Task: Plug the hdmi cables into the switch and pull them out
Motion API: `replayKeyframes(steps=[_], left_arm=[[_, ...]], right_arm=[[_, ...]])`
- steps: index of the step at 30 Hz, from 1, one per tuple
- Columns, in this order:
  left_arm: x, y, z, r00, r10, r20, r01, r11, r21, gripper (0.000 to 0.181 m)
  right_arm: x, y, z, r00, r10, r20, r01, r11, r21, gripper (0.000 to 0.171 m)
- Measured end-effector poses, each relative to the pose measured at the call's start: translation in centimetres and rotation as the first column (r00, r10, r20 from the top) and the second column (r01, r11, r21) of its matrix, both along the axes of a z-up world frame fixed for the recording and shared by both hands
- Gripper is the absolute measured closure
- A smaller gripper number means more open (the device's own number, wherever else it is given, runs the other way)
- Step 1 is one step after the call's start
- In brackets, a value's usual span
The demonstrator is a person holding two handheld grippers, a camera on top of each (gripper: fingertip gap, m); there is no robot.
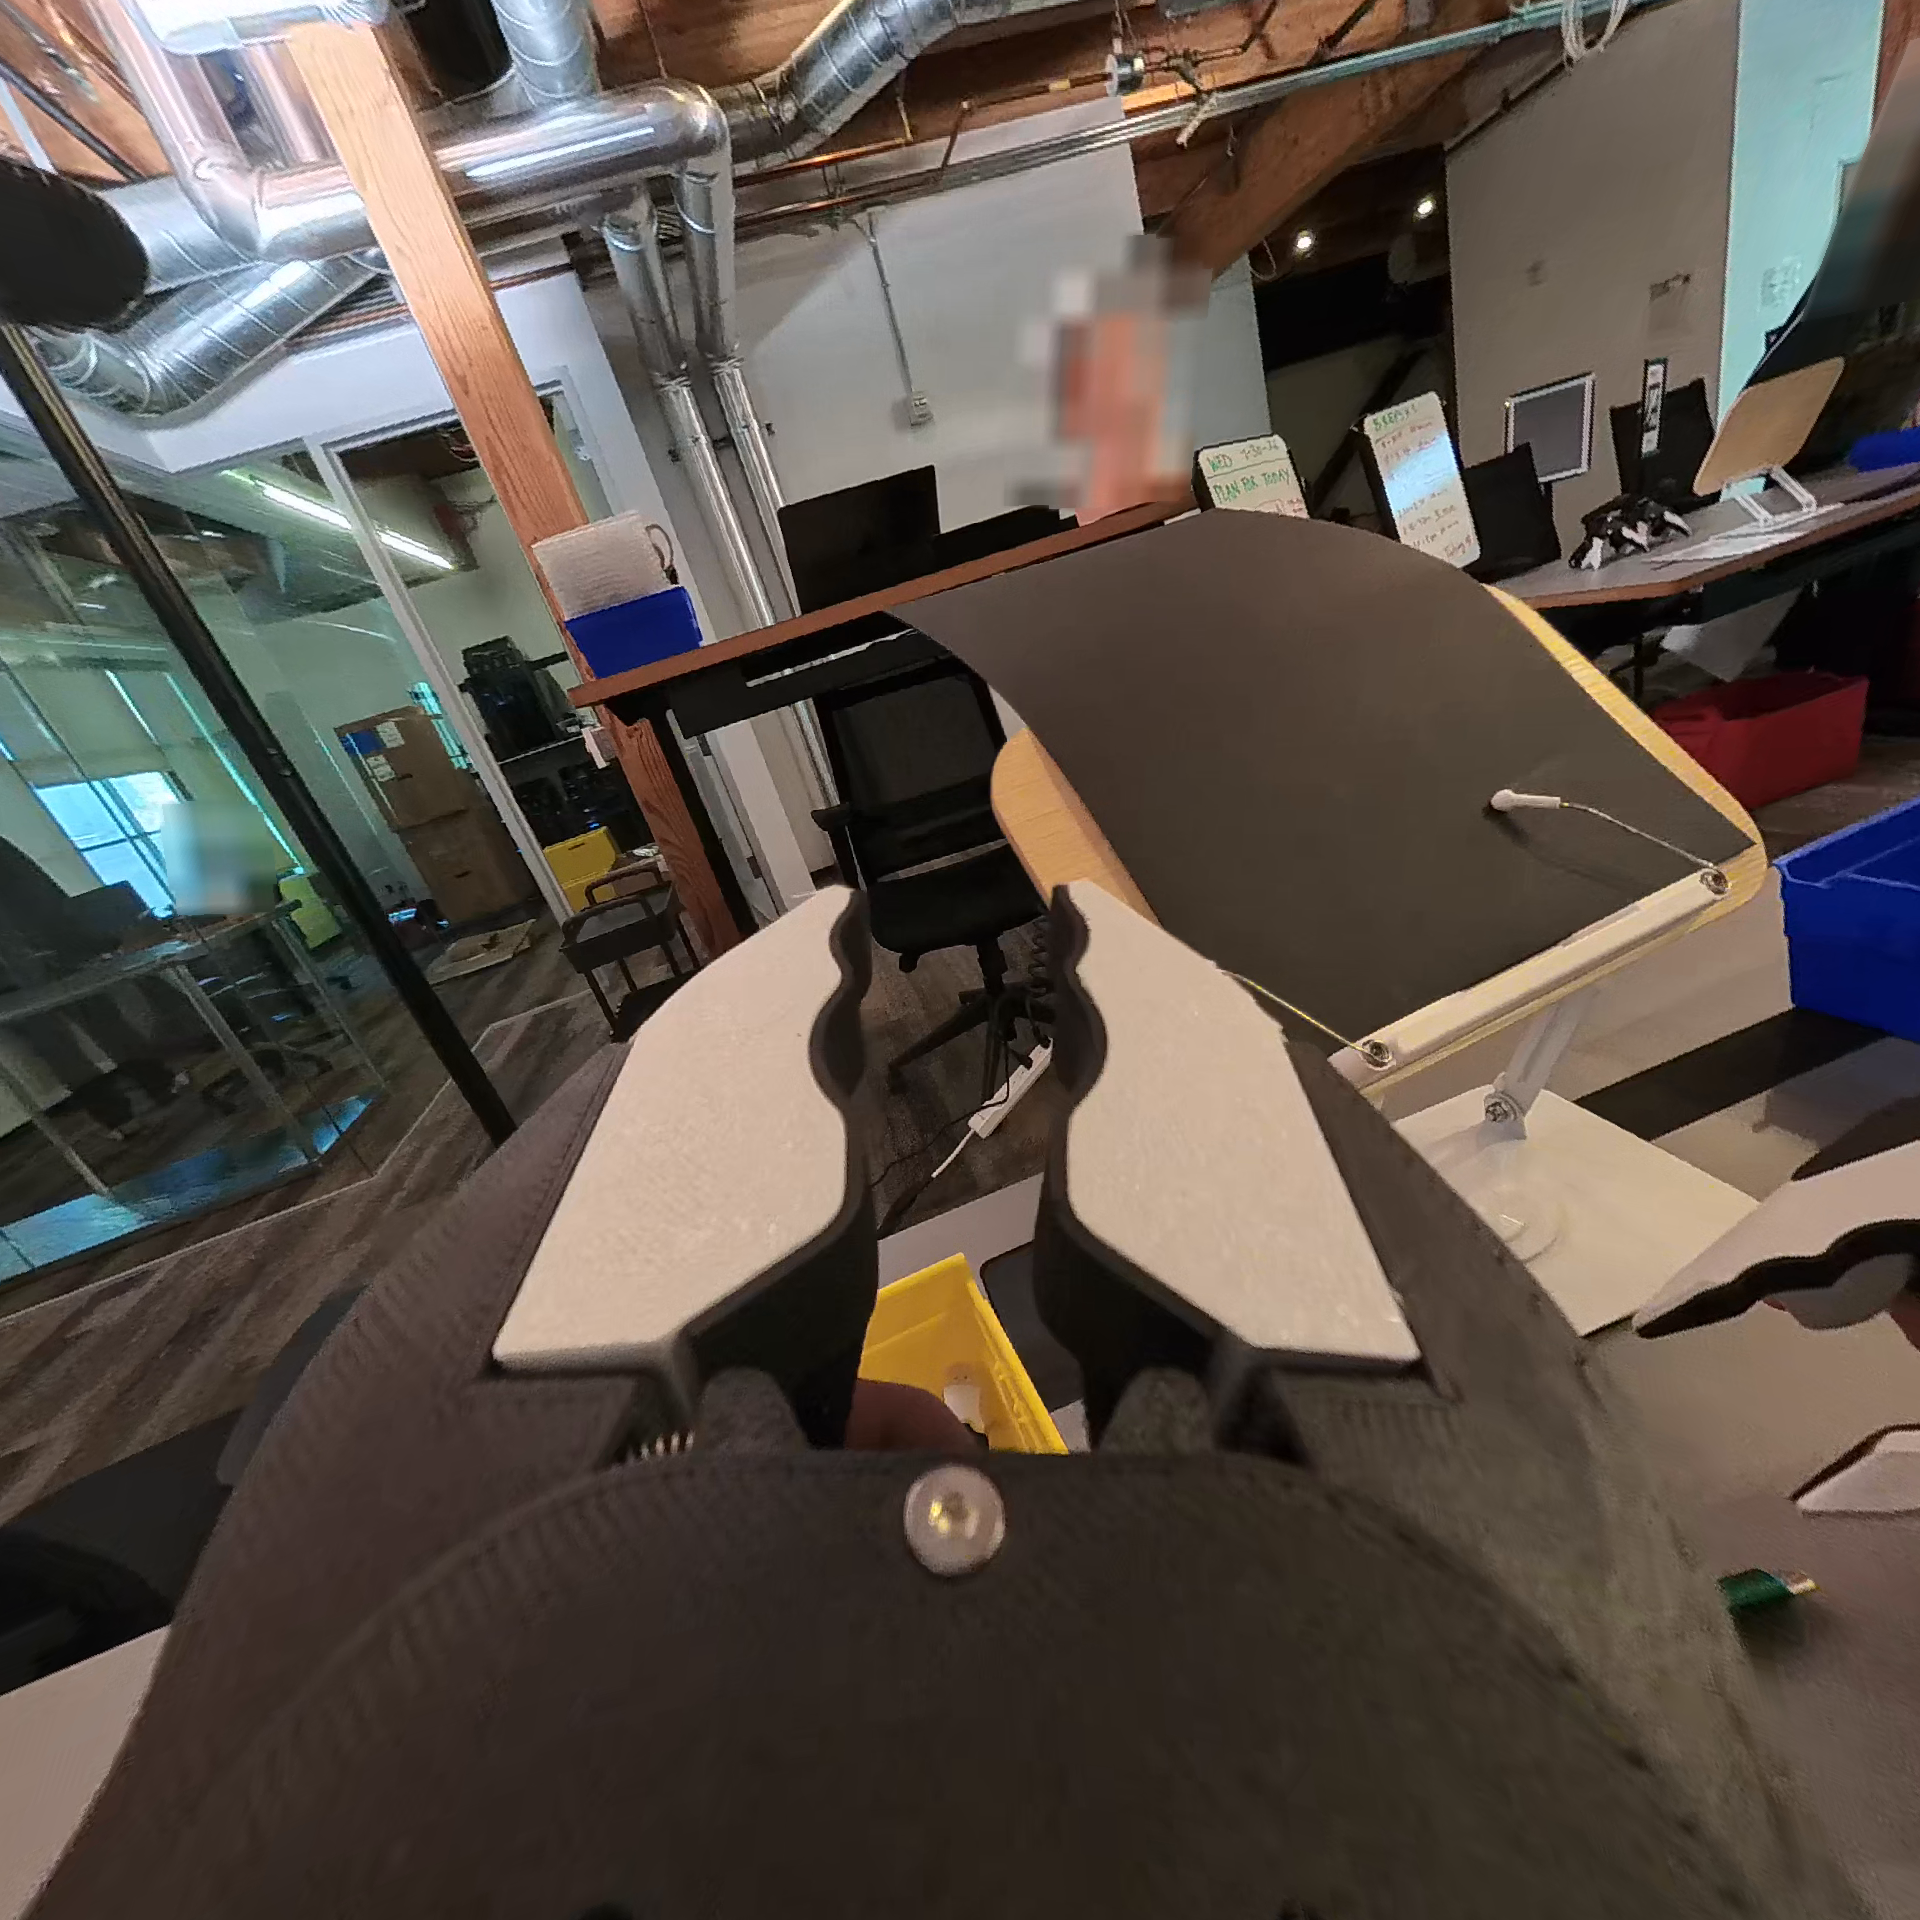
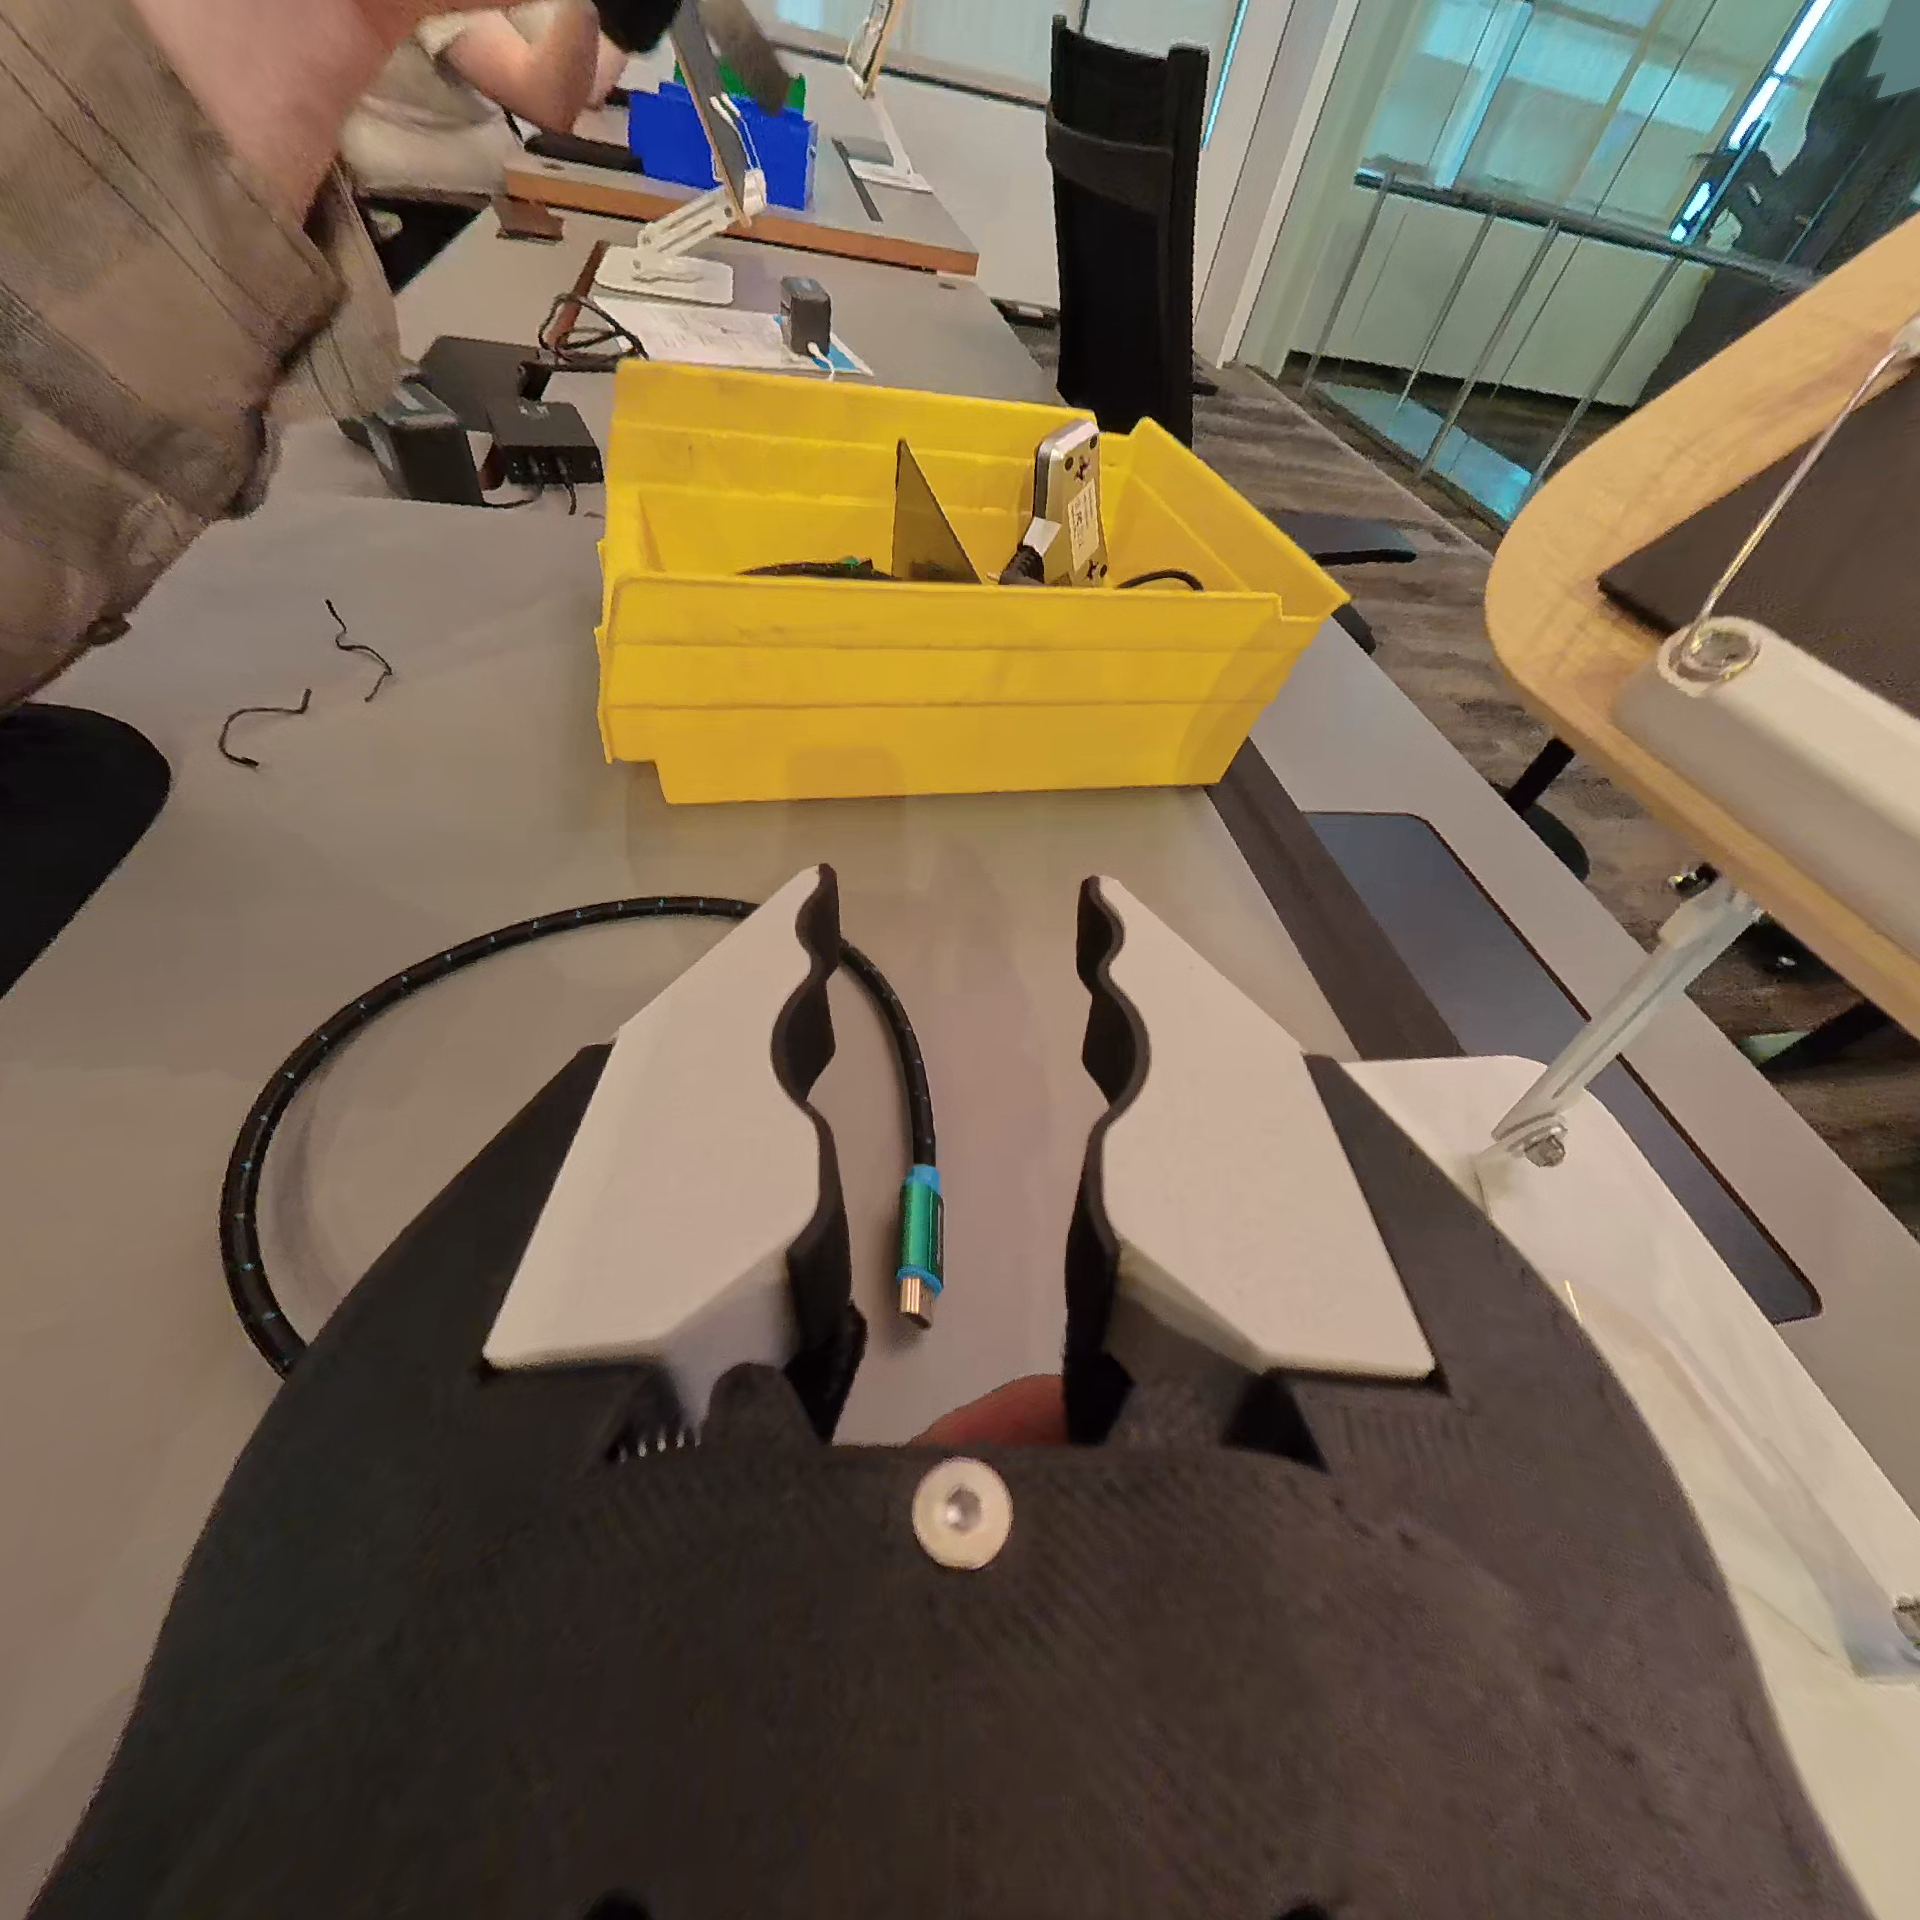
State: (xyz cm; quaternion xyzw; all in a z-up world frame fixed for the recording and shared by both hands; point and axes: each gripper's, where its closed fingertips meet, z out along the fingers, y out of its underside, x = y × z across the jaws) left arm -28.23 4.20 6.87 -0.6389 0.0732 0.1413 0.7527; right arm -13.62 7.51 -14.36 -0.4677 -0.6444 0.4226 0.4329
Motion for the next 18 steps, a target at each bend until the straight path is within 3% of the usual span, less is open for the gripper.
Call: replayKeyframes(steps=[18], left_arm=[[1.6,0.8,-0.4,0.998,-0.009,-0.059,0.007,1.0,-0.028,0.149]], right_arm=[[-1.0,-1.3,3.2,0.993,0.085,-0.079,-0.084,0.996,0.013,0.129]])
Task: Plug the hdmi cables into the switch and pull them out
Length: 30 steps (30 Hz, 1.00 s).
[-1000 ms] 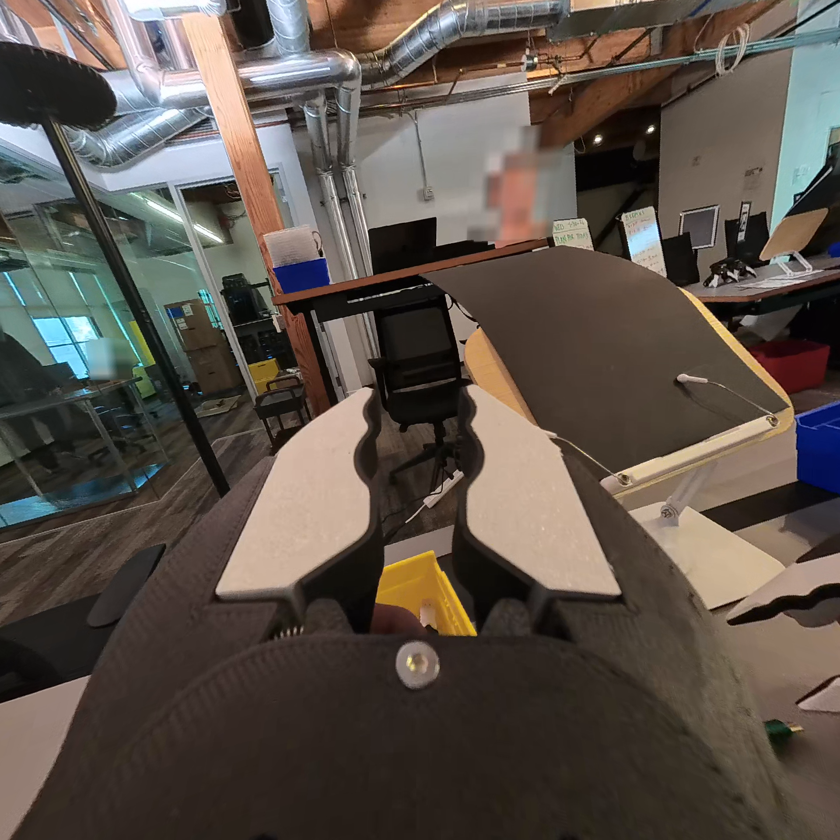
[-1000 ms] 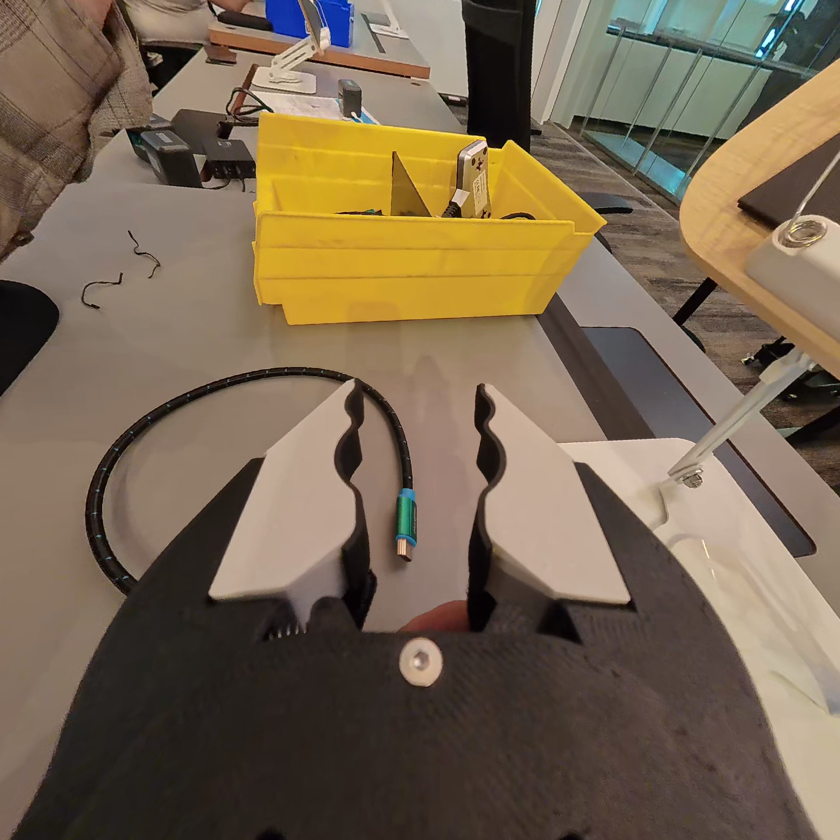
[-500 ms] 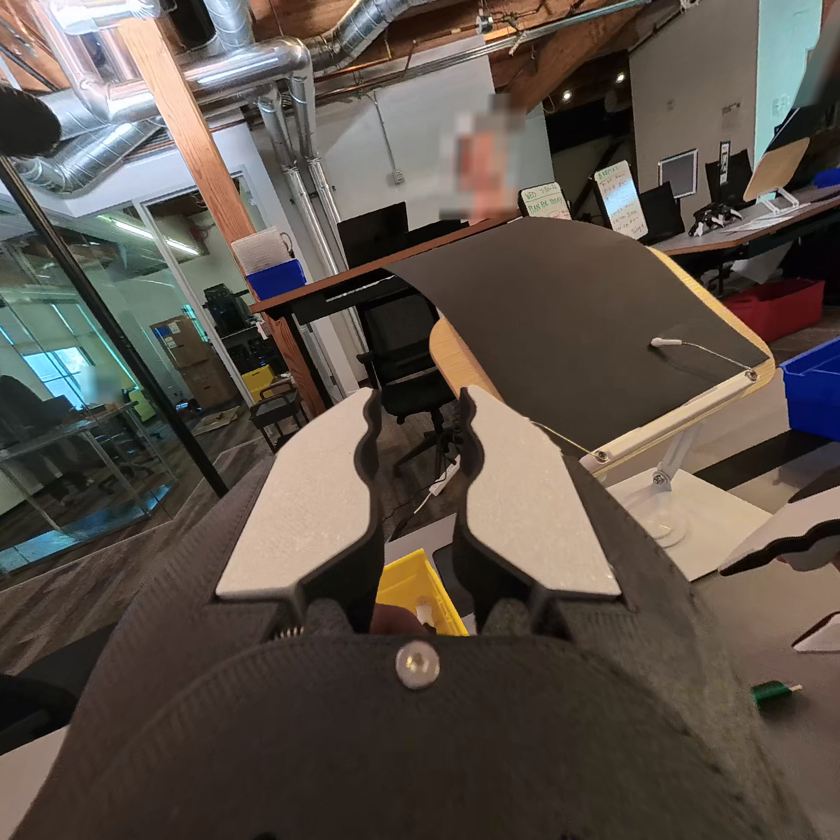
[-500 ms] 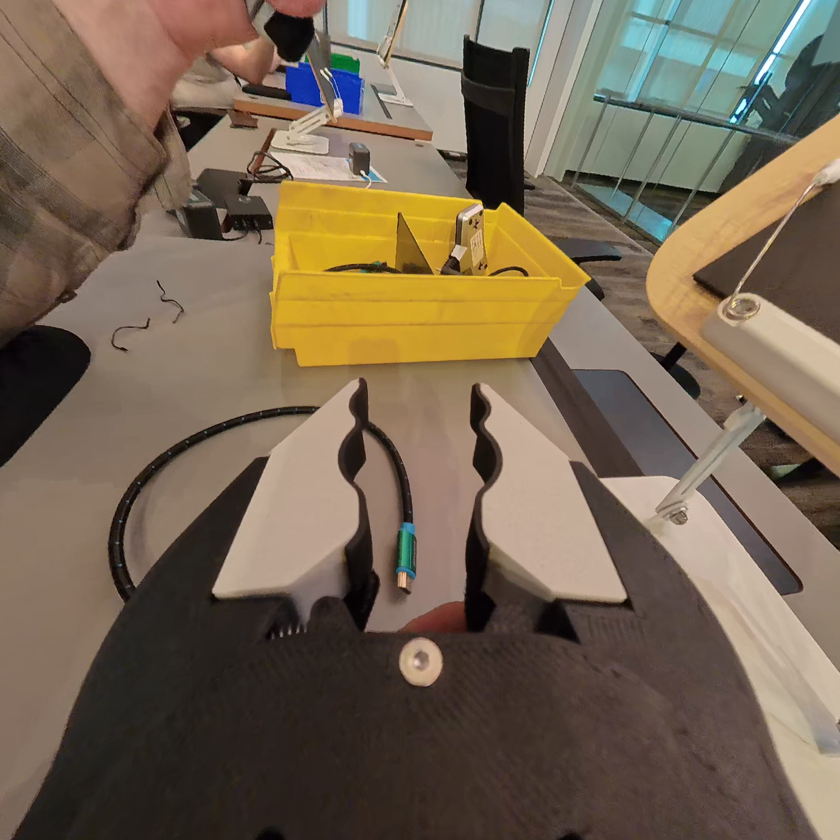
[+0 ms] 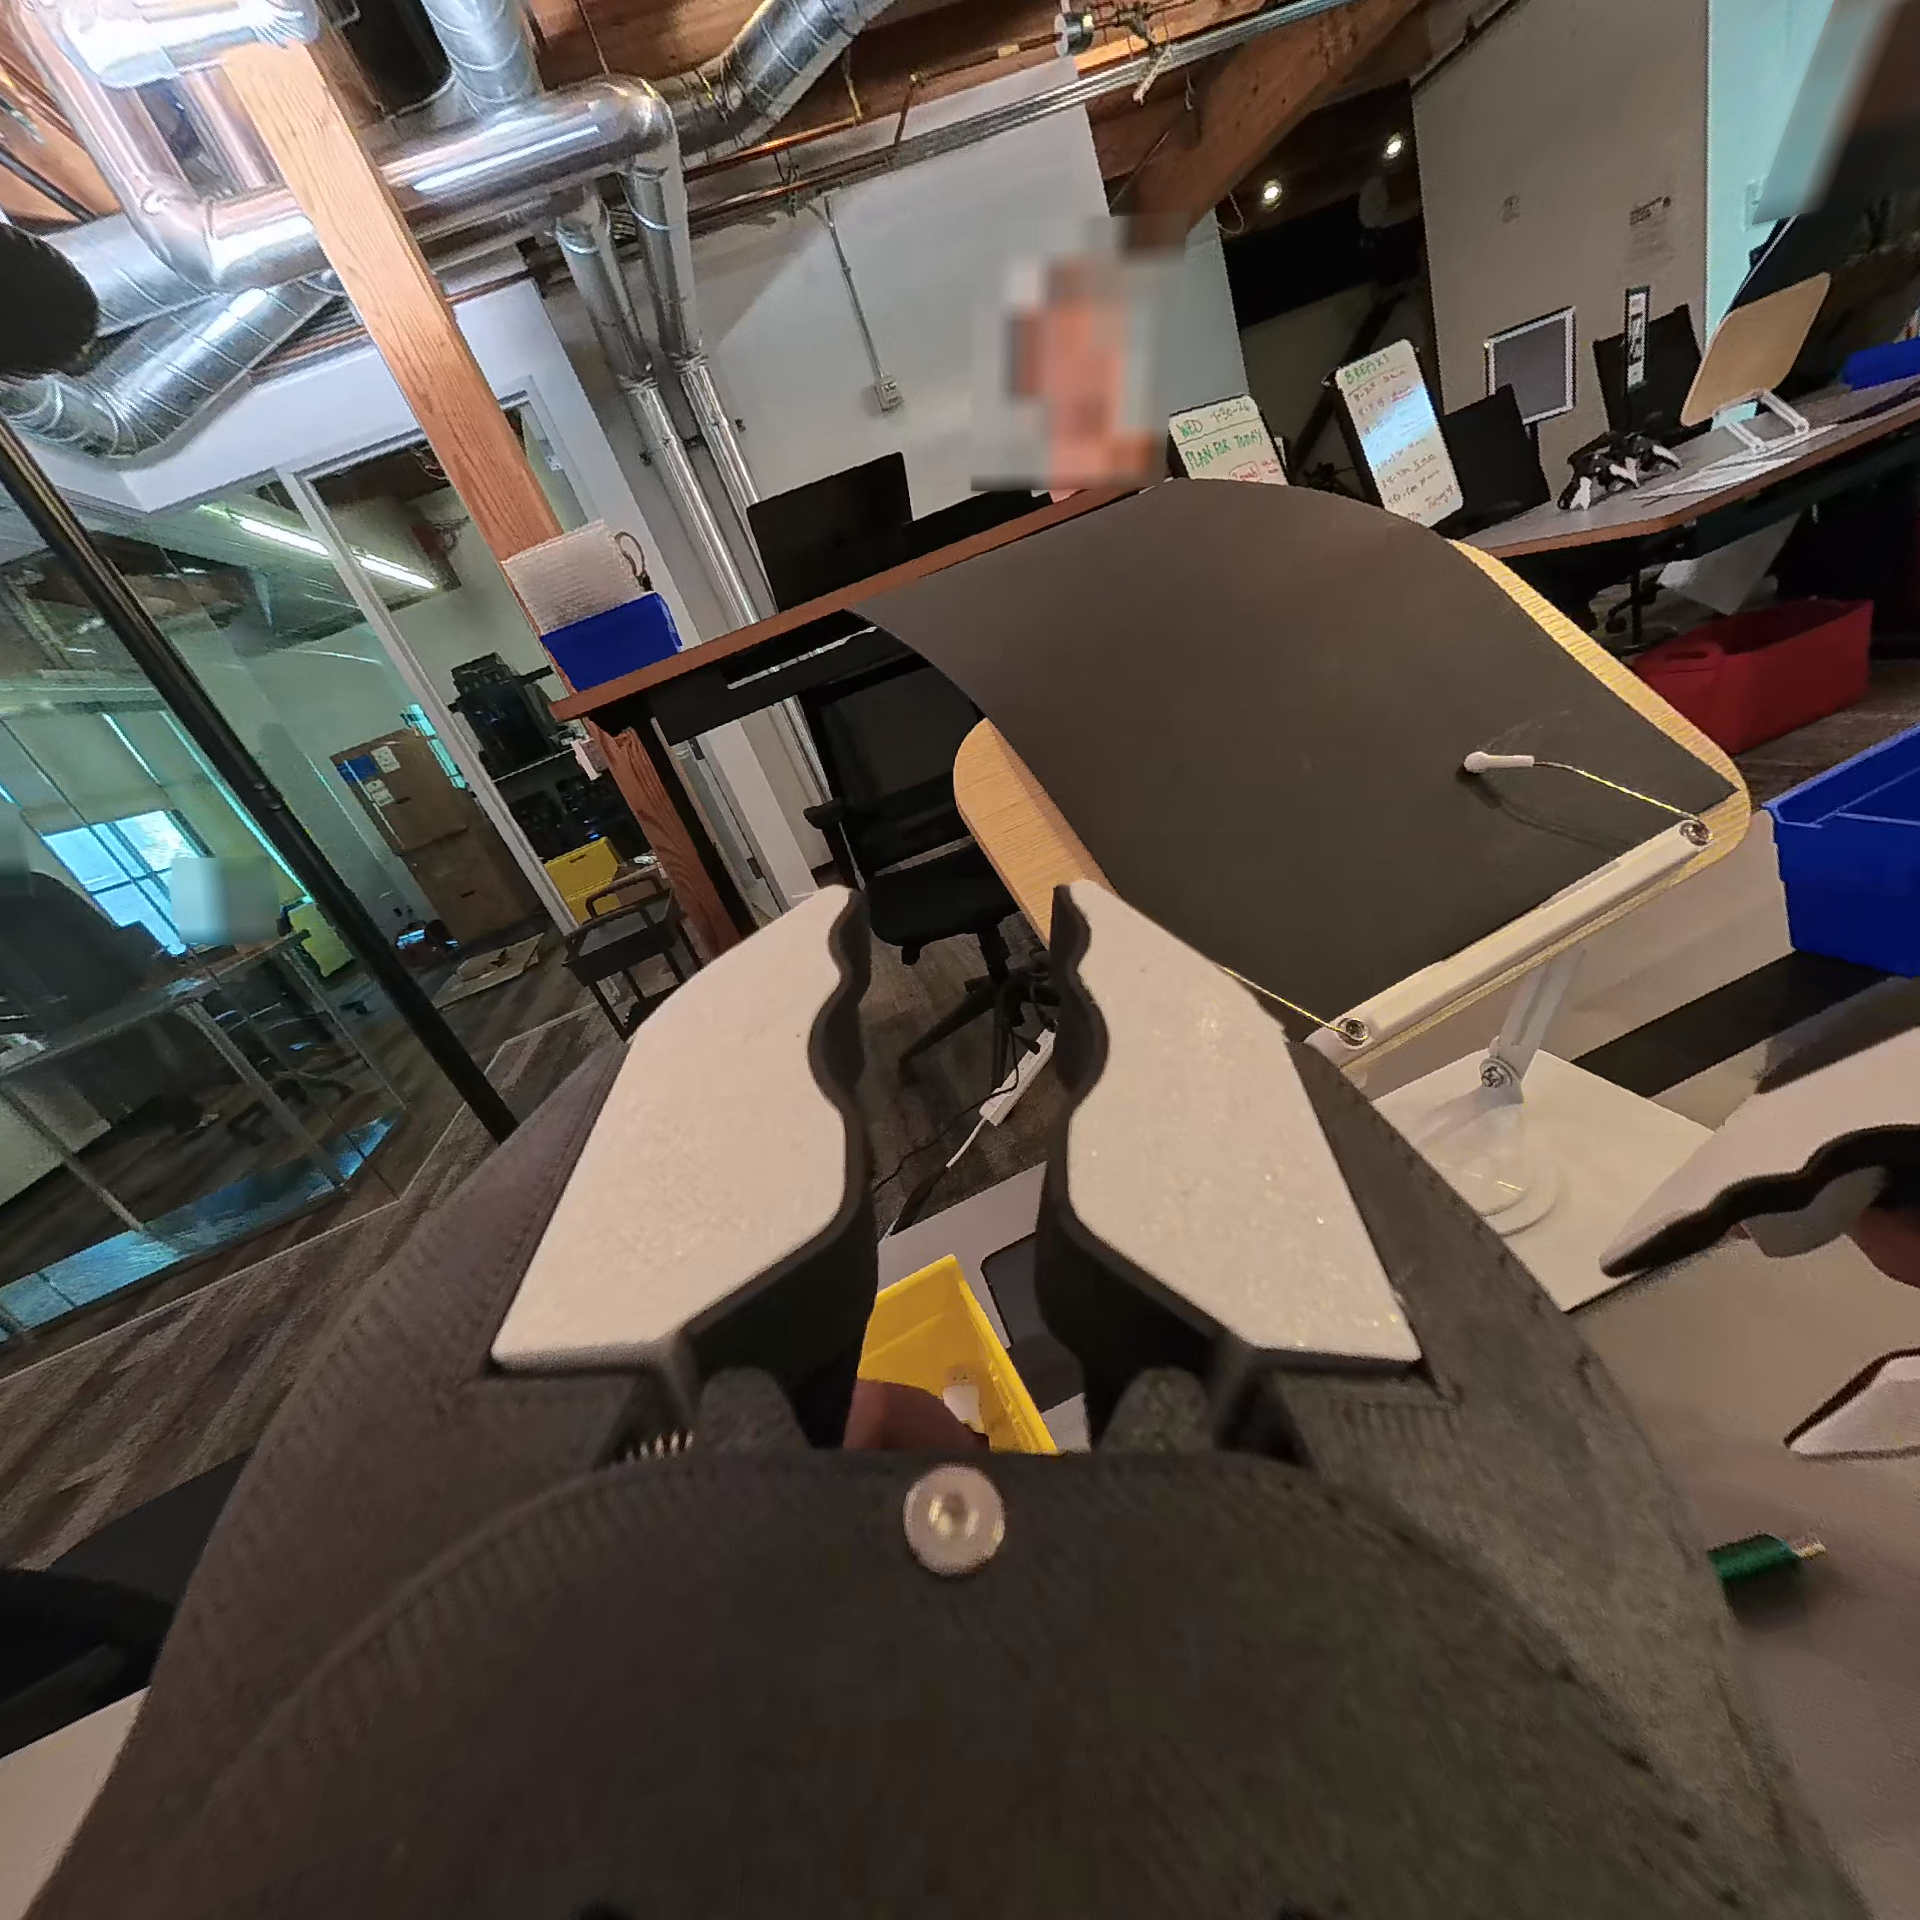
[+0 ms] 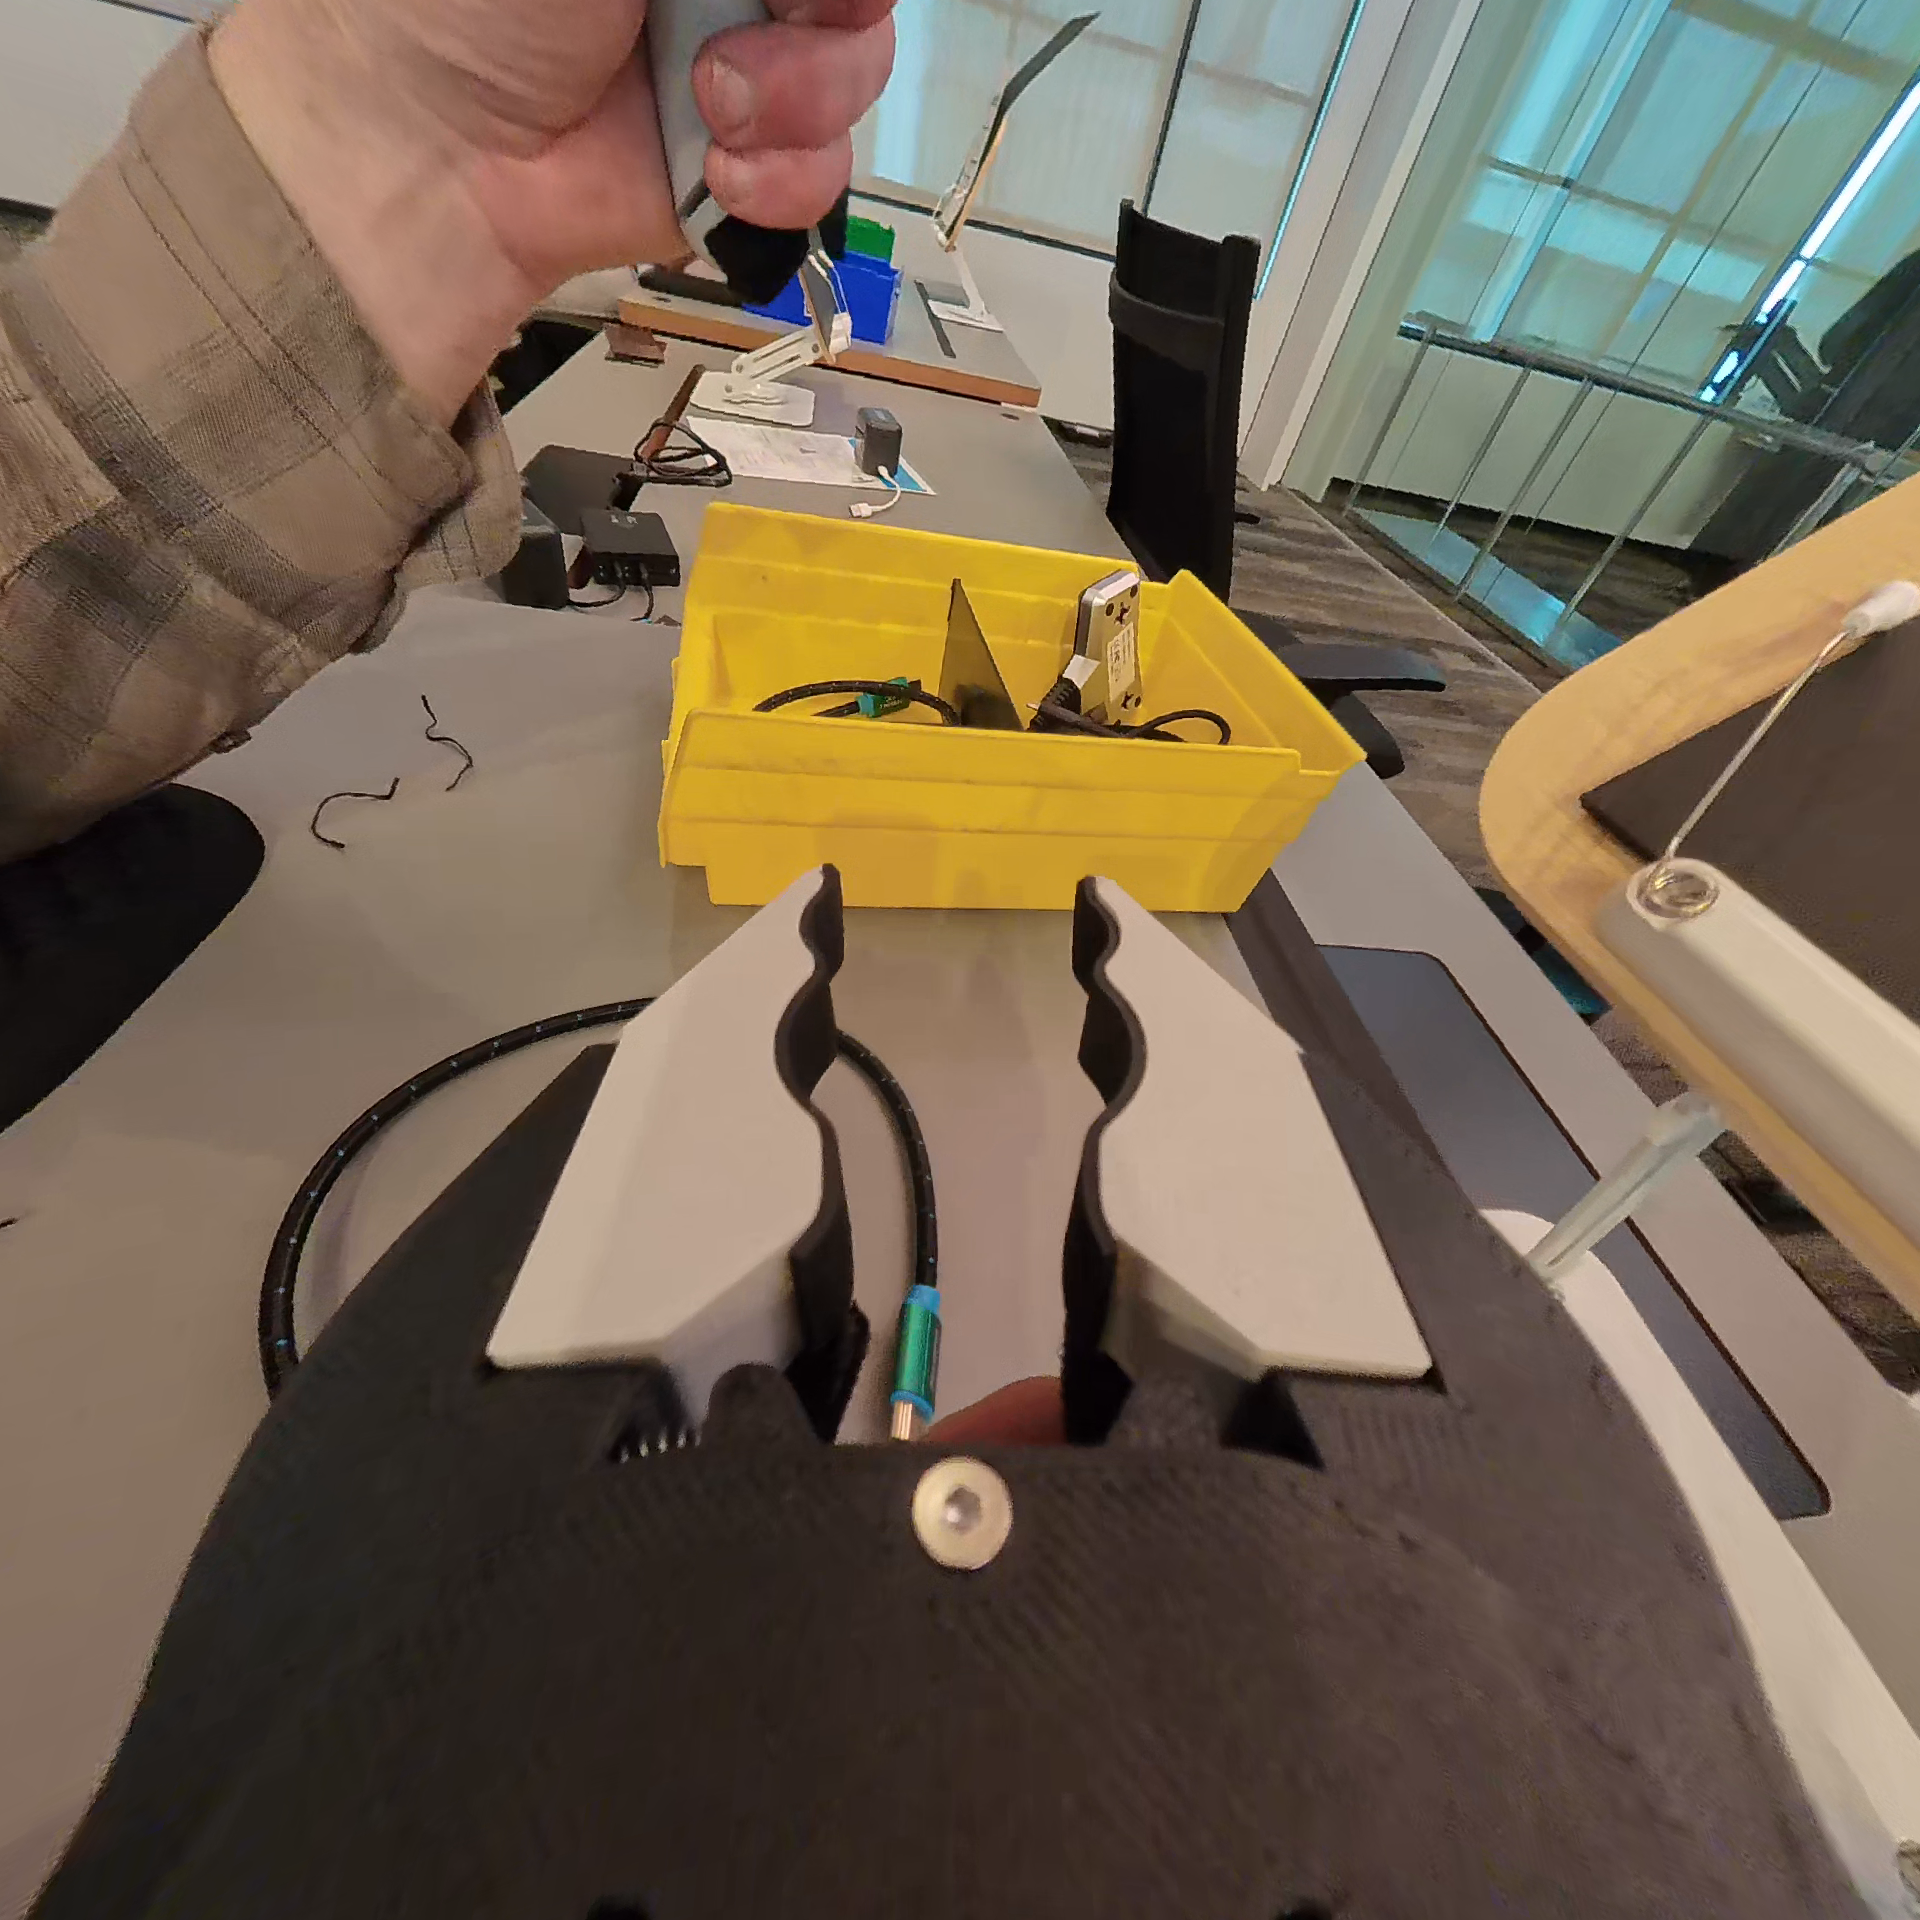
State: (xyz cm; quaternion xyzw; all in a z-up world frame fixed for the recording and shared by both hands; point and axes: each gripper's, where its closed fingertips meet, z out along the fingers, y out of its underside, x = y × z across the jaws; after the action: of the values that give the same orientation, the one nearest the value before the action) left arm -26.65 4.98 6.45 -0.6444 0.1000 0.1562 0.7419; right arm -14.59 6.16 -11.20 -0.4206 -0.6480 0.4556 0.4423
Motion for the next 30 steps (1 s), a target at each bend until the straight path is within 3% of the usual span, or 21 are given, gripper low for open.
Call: replayKeyframes(steps=[10,17,26,30], left_arm=[[-0.1,0.7,-0.9,0.999,0.024,-0.032,-0.025,0.999,-0.036,0.149],[-2.9,0.6,-2.0,0.99,0.129,-0.064,-0.133,0.989,-0.071,0.148],[-7.5,-2.3,-1.3,0.957,0.284,-0.06,-0.287,0.956,-0.052,0.158],[-8.1,-2.7,-1.7,0.946,0.309,-0.099,-0.318,0.944,-0.089,0.173]], right_arm=[[0.0,0.7,3.4,0.998,0.029,-0.055,-0.024,0.996,0.09,0.129],[0.3,0.7,6.7,0.994,0.027,-0.107,-0.002,0.973,0.229,0.128],[1.0,2.4,6.3,0.996,-0.033,-0.079,0.058,0.94,0.337,0.129],[1.0,2.8,5.3,0.998,-0.052,-0.039,0.062,0.93,0.363,0.133]])
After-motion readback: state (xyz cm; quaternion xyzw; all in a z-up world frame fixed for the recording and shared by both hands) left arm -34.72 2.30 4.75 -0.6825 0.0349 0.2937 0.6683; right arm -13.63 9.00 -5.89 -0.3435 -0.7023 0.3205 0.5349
